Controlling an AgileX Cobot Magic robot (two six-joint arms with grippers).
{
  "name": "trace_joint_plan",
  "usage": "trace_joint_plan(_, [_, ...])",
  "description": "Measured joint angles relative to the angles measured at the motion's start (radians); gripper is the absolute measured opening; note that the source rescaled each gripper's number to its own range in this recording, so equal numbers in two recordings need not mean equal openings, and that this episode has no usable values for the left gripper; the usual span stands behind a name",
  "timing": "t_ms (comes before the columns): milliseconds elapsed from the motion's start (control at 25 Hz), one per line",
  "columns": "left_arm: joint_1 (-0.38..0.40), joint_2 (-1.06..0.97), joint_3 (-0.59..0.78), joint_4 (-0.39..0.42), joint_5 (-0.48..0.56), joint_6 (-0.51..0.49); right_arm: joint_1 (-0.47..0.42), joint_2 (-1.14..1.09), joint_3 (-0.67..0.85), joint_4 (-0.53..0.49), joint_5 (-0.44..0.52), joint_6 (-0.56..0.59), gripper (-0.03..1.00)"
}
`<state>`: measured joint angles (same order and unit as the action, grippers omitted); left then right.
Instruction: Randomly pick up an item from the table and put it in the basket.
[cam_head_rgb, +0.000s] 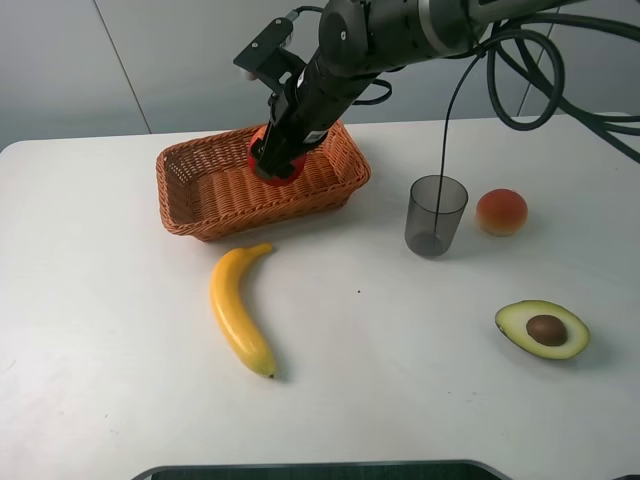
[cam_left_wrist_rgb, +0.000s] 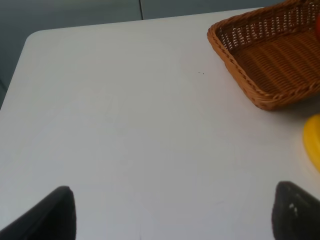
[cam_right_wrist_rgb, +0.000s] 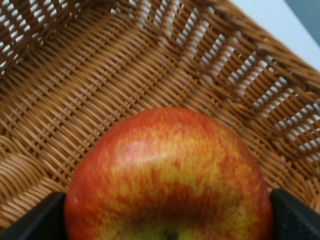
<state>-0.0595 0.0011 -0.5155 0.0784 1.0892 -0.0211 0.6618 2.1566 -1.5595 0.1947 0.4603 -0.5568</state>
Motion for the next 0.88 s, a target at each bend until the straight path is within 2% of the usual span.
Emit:
trace_joint_plan(360, [0.0, 0.0, 0.0, 0.0, 0.0, 0.0, 0.0, 0.002, 0.0, 0.0, 0.0, 0.023, 0.06])
trace_joint_plan(400, [0.0, 0.0, 0.0, 0.0, 0.0, 0.0, 0.0, 0.002, 0.0, 0.0, 0.0, 0.028, 0.24])
trace_joint_plan(440, [0.0, 0.0, 0.0, 0.0, 0.0, 0.0, 0.0, 0.002, 0.0, 0.0, 0.0, 0.033, 0.61])
trace_joint_plan(480, [0.0, 0.0, 0.0, 0.0, 0.0, 0.0, 0.0, 0.002, 0.0, 0.0, 0.0, 0.035, 0.83])
trace_joint_plan(520, [0.0, 0.0, 0.0, 0.0, 0.0, 0.0, 0.0, 0.002, 0.0, 0.0, 0.0, 0.037, 0.91])
trace_joint_plan(600, [0.0, 0.0, 0.0, 0.0, 0.0, 0.0, 0.0, 0.002, 0.0, 0.0, -0.002, 0.038, 0.98])
trace_joint_plan(880, [0.0, 0.0, 0.0, 0.0, 0.0, 0.0, 0.0, -0.035, 0.0, 0.003, 0.025, 0.043, 0.99])
